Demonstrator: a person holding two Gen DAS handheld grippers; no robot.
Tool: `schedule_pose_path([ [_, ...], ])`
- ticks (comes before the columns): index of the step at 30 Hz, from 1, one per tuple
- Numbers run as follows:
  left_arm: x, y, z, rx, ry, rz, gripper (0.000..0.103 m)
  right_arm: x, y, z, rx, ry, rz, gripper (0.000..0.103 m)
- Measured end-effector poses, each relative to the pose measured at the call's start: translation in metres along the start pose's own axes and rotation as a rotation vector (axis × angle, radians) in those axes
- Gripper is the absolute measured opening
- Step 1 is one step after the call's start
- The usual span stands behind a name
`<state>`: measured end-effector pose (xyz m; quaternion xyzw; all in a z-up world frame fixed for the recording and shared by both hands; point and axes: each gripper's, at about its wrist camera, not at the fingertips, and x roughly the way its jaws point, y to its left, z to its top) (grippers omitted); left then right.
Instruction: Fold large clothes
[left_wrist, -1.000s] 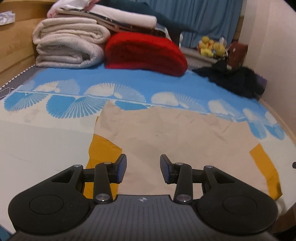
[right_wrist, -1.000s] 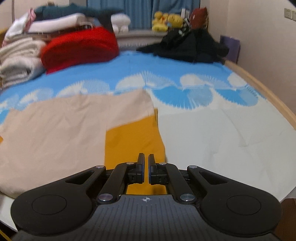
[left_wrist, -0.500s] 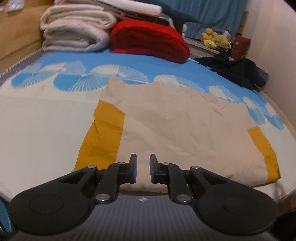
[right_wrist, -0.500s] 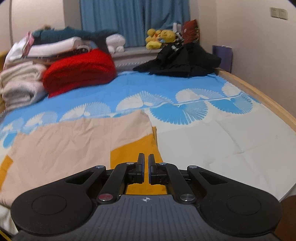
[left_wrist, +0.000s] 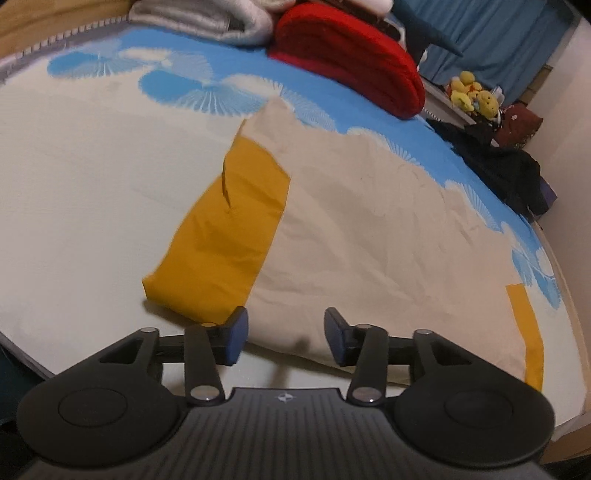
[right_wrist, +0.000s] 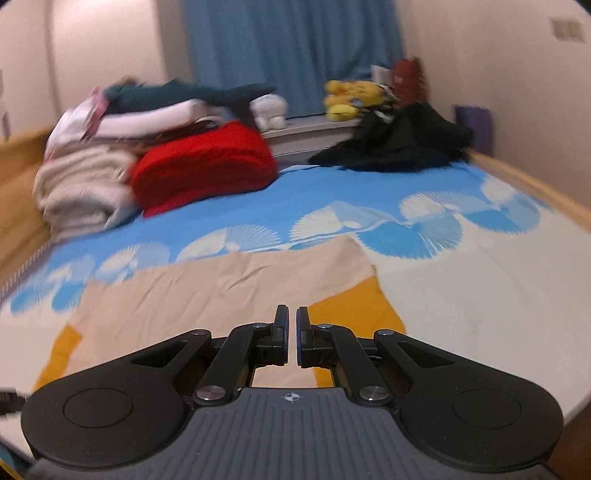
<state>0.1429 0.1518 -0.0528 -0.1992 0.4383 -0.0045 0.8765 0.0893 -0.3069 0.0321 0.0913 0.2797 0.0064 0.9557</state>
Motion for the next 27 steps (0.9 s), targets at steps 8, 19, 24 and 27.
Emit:
schedule_pose_path([
  [8,0.037,0.042,-0.007,-0.340,0.173,-0.073,0.068,0.021,0.035,-0.004,-0.001,0.056,0.035,0.004],
  [19,0.060,0.075,-0.006,-0.654,-0.037,-0.112,0.068,0.038,0.073,-0.015,-0.043,0.144,0.129,0.011],
  [24,0.071,0.067,0.009,-0.621,-0.076,-0.097,0.060,0.045,0.091,-0.023,-0.052,0.197,0.194,0.011],
  [27,0.074,0.068,0.015,-0.589,-0.060,-0.114,0.024,0.048,0.109,-0.028,-0.104,0.215,0.239,0.011],
])
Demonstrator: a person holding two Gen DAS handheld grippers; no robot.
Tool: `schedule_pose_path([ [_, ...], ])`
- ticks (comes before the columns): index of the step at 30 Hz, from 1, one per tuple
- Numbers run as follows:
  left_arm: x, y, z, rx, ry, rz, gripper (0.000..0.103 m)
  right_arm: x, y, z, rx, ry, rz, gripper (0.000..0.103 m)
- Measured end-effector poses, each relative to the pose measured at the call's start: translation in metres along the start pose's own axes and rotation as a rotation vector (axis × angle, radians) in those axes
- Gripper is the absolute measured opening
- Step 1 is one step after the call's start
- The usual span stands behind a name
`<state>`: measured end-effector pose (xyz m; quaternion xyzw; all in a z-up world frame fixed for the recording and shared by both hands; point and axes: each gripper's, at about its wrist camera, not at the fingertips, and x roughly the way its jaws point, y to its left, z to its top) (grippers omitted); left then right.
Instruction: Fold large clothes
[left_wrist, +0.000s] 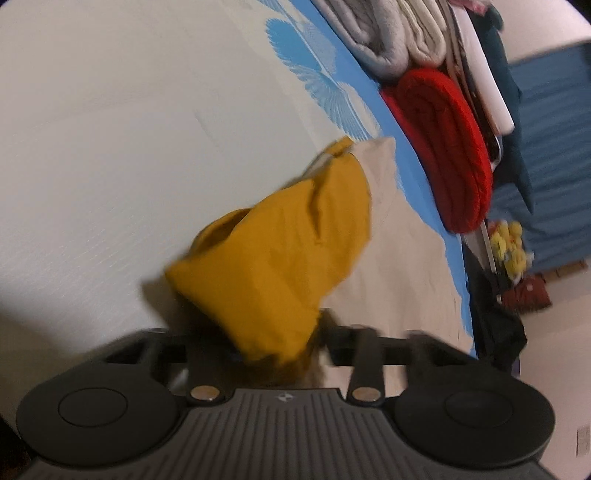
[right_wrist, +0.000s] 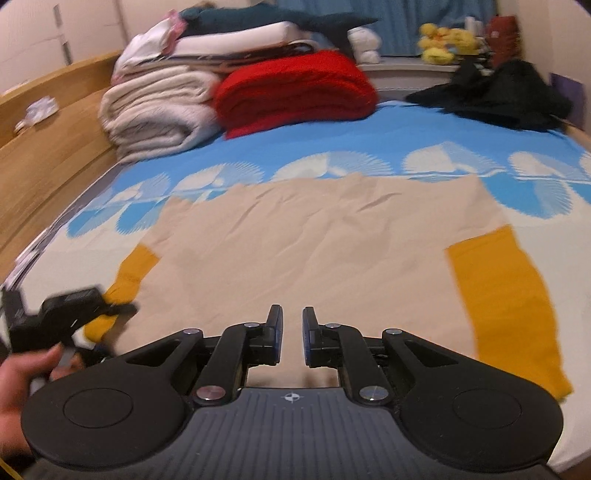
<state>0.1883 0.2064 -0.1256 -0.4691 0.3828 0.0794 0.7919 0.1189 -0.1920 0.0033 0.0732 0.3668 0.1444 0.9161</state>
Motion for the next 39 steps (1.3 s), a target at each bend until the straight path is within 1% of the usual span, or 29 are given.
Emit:
schedule_pose_path([
  [1,-0.003,-0.005,0.000,0.026,-0.007,-0.009,0.018,0.002,0.006,0.000,-0.021,0.004,0.012,0.011],
  [3,-0.016,-0.018,0.000,0.095,-0.039,-0.015,0.014,0.008,0.017,0.001,-0.051,0.011,0.029,0.011],
  [5,-0.037,-0.025,0.000,0.119,-0.066,-0.034,0.012,0.015,0.025,0.003,-0.056,0.015,0.036,0.011],
  [7,-0.055,-0.029,0.002,0.139,-0.089,-0.031,0.011,0.021,0.030,0.005,-0.048,0.018,0.042,0.011],
  [9,-0.074,-0.030,0.005,0.173,-0.119,0.000,0.011,0.030,0.037,0.007,-0.036,0.028,0.061,0.011],
  [11,-0.090,-0.034,0.003,0.260,-0.153,0.064,0.011,0.040,0.047,0.006,-0.024,0.053,0.085,0.011],
  [13,-0.097,-0.034,0.002,0.311,-0.147,0.094,0.011,0.056,0.054,0.003,-0.014,0.108,0.117,0.011],
  [15,-0.100,-0.033,0.000,0.340,-0.122,0.094,0.012,0.087,0.063,-0.007,-0.005,0.250,0.145,0.011],
  [16,-0.099,-0.035,-0.001,0.356,-0.114,0.087,0.012,0.101,0.067,-0.014,-0.013,0.314,0.145,0.012],
  [17,-0.100,-0.038,-0.005,0.388,-0.114,0.085,0.012,0.113,0.072,-0.020,-0.035,0.363,0.126,0.012],
  [18,-0.102,-0.043,-0.009,0.430,-0.123,0.091,0.012,0.122,0.078,-0.025,-0.063,0.384,0.106,0.012],
  [20,-0.104,-0.051,-0.013,0.484,-0.139,0.090,0.012,0.129,0.084,-0.026,-0.065,0.383,0.088,0.011],
  [23,-0.105,-0.054,-0.020,0.492,-0.152,0.100,0.012,0.126,0.085,-0.024,-0.048,0.376,0.085,0.011],
  [25,-0.103,-0.056,-0.017,0.468,-0.156,0.112,0.013,0.114,0.085,-0.021,-0.059,0.345,0.091,0.011],
  [26,-0.103,-0.055,-0.018,0.455,-0.156,0.121,0.013,0.104,0.083,-0.017,-0.064,0.308,0.091,0.011],
  [29,-0.100,-0.060,-0.019,0.451,-0.170,0.145,0.013,0.066,0.064,-0.003,-0.064,0.170,0.098,0.011],
  [32,-0.102,-0.069,-0.025,0.480,-0.191,0.165,0.013,0.018,0.028,0.011,-0.038,0.004,0.075,0.011],
  [36,-0.109,-0.099,-0.036,0.589,-0.224,0.186,0.012,-0.040,-0.046,0.024,0.046,-0.196,0.001,0.012],
  [39,-0.115,-0.143,-0.057,0.730,-0.248,0.176,0.012,-0.079,-0.111,0.023,0.141,-0.312,-0.067,0.013],
])
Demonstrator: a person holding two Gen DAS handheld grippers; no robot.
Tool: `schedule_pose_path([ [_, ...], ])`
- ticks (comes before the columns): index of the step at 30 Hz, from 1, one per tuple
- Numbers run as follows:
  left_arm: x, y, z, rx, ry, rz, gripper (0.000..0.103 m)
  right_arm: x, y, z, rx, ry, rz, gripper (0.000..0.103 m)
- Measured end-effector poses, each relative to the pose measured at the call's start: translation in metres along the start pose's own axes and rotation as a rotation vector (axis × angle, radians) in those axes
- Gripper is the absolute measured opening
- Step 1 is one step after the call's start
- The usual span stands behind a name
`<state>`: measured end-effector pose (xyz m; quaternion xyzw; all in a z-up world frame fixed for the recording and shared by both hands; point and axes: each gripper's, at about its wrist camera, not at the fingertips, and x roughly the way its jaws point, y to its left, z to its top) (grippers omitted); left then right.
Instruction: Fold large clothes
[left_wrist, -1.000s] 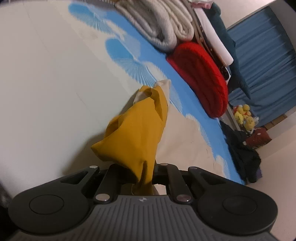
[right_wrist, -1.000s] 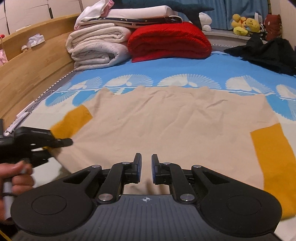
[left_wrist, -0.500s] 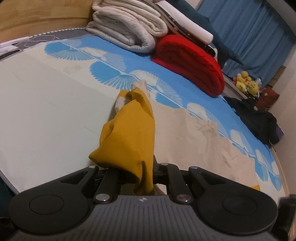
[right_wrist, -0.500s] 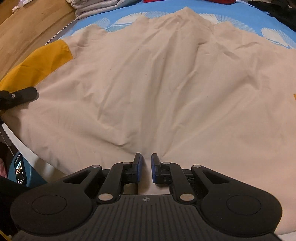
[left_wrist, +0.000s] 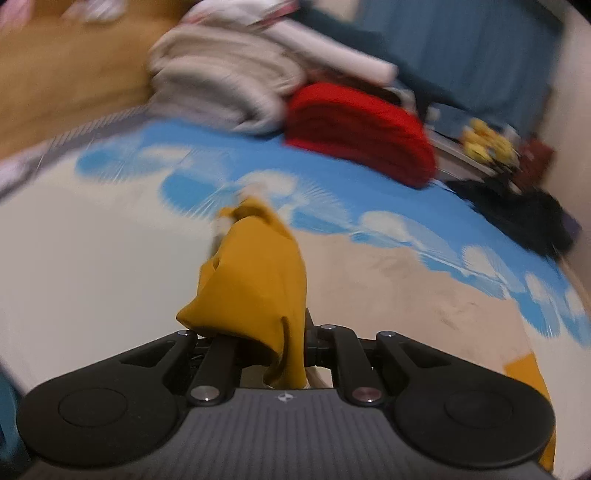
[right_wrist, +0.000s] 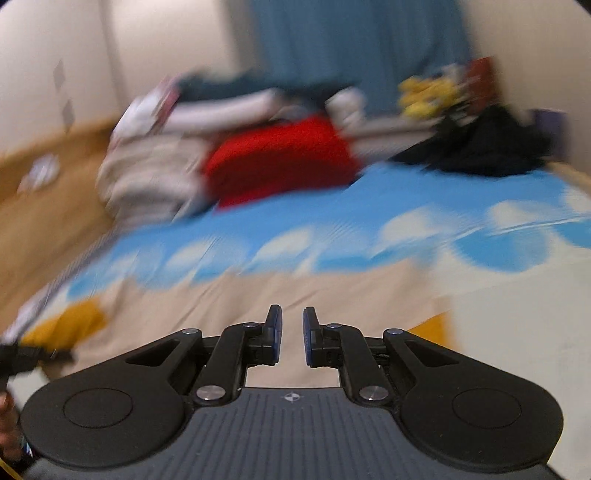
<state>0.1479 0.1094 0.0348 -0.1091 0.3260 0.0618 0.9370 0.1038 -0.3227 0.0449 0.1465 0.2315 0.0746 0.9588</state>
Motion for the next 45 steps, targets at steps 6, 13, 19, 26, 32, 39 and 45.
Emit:
schedule_pose_path([
  [6,-0.043,-0.146,0.007,0.323,-0.143,-0.101,0.012,-0.034,-0.117,0.019,0.019,-0.107,-0.126,0.018],
  [13,-0.052,-0.330,-0.083,0.643,-0.109,-0.293,0.012,-0.056,-0.164,0.017,0.075,-0.158,-0.184,0.021],
  [19,0.008,-0.382,-0.150,0.684,0.334,-0.579,0.040,-0.042,-0.181,0.021,0.152,-0.121,-0.104,0.029],
  [26,-0.012,-0.268,-0.083,0.497,0.199,-0.590,0.060,-0.006,-0.172,0.008,0.224,0.117,0.041,0.045],
  [32,0.009,-0.200,-0.041,0.561,0.158,-0.420,0.077,0.040,-0.138,-0.022,0.105,0.433,0.006,0.048],
  [39,0.032,-0.168,-0.054,0.397,0.184,-0.387,0.083,0.020,-0.118,-0.028,0.048,0.368,0.023,0.002],
  [45,0.033,-0.186,-0.055,0.416,0.150,-0.470,0.085,-0.020,-0.134,-0.018,0.137,0.261,0.024,0.001],
])
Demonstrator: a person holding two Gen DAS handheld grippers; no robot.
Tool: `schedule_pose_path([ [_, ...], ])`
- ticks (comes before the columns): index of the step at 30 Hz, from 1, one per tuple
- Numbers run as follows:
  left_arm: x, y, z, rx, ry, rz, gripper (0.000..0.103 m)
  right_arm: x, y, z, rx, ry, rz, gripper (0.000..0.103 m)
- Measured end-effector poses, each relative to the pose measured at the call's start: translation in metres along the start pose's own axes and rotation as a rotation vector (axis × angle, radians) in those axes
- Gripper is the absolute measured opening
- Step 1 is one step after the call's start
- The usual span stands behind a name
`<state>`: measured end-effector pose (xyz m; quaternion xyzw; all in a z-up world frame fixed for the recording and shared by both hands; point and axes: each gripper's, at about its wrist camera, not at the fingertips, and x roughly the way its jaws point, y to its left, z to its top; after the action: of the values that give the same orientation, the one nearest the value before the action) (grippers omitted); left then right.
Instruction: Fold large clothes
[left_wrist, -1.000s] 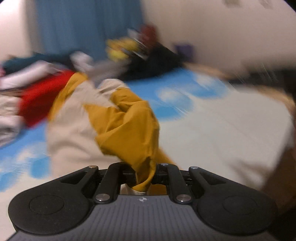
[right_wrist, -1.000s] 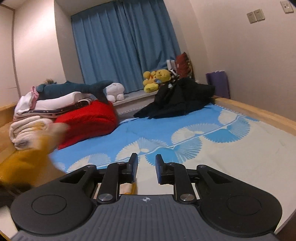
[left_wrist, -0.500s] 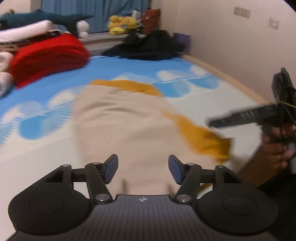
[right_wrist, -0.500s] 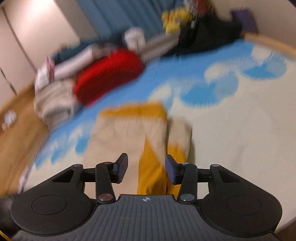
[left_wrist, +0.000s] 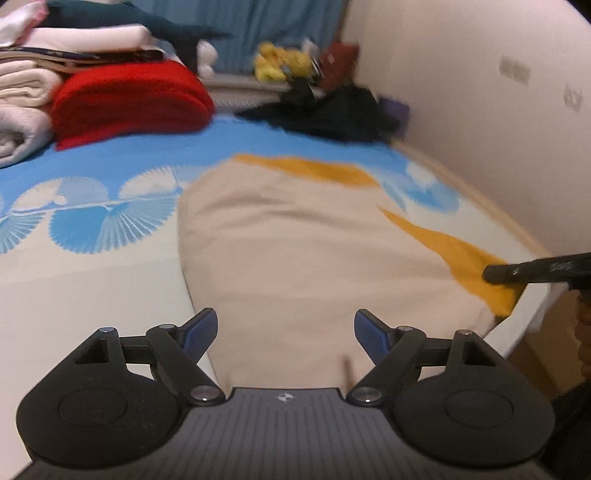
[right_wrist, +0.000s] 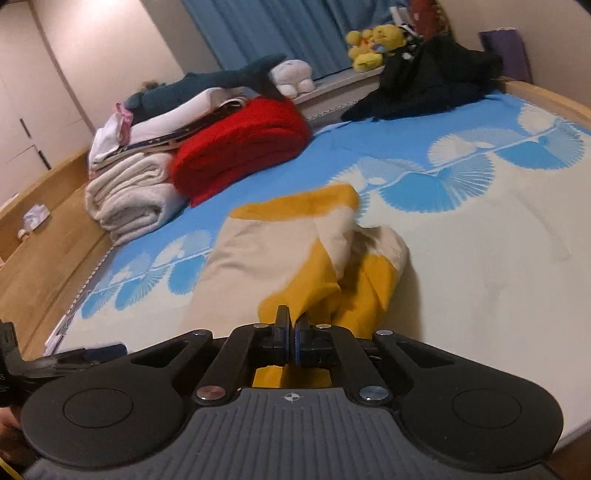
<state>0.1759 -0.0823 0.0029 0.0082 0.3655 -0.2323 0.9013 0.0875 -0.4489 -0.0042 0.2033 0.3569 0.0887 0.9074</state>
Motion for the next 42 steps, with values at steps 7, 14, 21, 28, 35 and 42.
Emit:
schedule_pose_path([
  [7,0.059,0.008,-0.013,-0.015,0.274,0.065,0.085,0.057,-0.001,-0.032,-0.142,0.279,-0.279,0.000],
  [14,0.059,0.005,-0.010,-0.009,0.283,0.078,0.086,0.060,0.004,-0.033,-0.172,0.292,-0.300,0.000],
  [21,0.050,-0.002,-0.017,-0.005,0.287,0.079,0.087,0.067,0.006,-0.031,-0.188,0.305,-0.307,0.000],
  [28,0.052,0.003,-0.018,-0.022,0.304,0.073,0.091,0.070,0.007,-0.034,-0.177,0.336,-0.322,0.000],
  [35,0.056,0.003,-0.024,0.008,0.401,0.015,0.093,0.057,0.007,-0.024,-0.158,0.205,-0.329,0.001],
  [42,0.042,0.026,-0.003,-0.080,0.312,-0.032,0.093,0.031,-0.007,0.008,0.066,-0.097,-0.224,0.031],
])
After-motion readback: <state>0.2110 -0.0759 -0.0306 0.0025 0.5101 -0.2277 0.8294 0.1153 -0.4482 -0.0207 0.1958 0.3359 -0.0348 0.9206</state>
